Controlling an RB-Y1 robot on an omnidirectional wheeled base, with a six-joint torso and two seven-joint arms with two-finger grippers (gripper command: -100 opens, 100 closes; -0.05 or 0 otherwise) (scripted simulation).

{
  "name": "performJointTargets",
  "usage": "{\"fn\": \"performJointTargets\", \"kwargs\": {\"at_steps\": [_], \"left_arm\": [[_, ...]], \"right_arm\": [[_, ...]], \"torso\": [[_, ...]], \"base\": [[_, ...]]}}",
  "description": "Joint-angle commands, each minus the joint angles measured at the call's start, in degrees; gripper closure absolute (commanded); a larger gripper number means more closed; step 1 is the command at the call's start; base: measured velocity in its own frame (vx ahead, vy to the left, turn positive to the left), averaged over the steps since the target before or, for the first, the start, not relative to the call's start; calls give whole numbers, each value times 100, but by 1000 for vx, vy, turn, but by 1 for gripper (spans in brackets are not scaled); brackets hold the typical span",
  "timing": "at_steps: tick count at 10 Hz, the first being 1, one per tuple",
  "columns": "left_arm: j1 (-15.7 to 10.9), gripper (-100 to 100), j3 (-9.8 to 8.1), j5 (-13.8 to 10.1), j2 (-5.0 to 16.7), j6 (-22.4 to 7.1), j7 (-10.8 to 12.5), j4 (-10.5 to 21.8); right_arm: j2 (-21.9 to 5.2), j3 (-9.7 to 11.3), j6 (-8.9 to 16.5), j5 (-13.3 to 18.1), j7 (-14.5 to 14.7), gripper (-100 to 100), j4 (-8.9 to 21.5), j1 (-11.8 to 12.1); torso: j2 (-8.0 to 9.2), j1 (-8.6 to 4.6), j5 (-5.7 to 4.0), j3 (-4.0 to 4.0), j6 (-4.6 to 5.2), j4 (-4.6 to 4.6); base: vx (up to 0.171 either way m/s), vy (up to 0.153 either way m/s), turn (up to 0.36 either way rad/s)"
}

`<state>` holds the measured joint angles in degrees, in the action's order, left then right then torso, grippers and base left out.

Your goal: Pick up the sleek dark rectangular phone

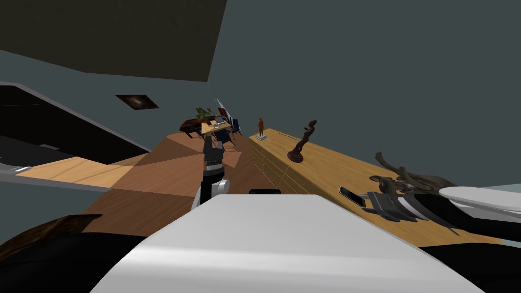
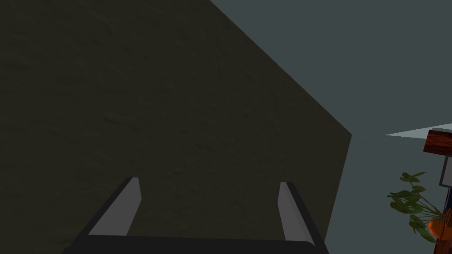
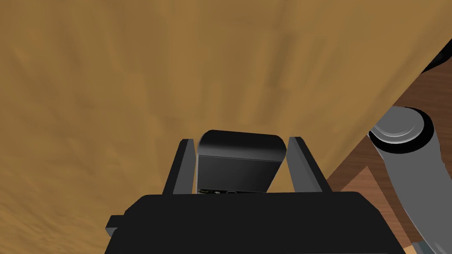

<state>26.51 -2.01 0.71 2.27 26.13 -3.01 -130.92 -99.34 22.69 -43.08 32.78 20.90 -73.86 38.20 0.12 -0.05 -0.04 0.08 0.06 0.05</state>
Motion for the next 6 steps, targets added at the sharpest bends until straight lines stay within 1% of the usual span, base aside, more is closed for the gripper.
{"fn": "performJointTargets", "kwargs": {"at_steps": [1, 2, 3, 4, 5, 6], "left_arm": [[0, 0, 0, 0, 0, 0, 0, 0], [0, 0, 0, 0, 0, 0, 0, 0], [0, 0, 0, 0, 0, 0, 0, 0], [0, 0, 0, 0, 0, 0, 0, 0], [0, 0, 0, 0, 0, 0, 0, 0], [0, 0, 0, 0, 0, 0, 0, 0]], "right_arm": [[0, 0, 0, 0, 0, 100, 0, 0], [-1, 0, 0, 1, 2, 100, -1, 0], [-1, -1, 0, 2, 4, 0, -1, -1], [-164, -56, -73, -61, -30, 100, -52, -4], [-281, -95, -138, -103, -57, 100, -78, -15], [-319, -108, -159, -117, -67, 100, -87, -18]], "torso": [[0, 0, 0, 0, 0, 0], [0, 0, 0, 0, 1, 0], [0, 0, 0, 0, 2, 0], [0, 0, 0, 0, 3, 0], [8, 1, 3, 4, 7, 2], [18, -1, 4, 10, 9, 4]], "base": [[0, 0, 0], [0, 0, 0], [0, 0, 0], [-24, -3, -106], [-47, -8, -112], [-42, -13, -57]]}}
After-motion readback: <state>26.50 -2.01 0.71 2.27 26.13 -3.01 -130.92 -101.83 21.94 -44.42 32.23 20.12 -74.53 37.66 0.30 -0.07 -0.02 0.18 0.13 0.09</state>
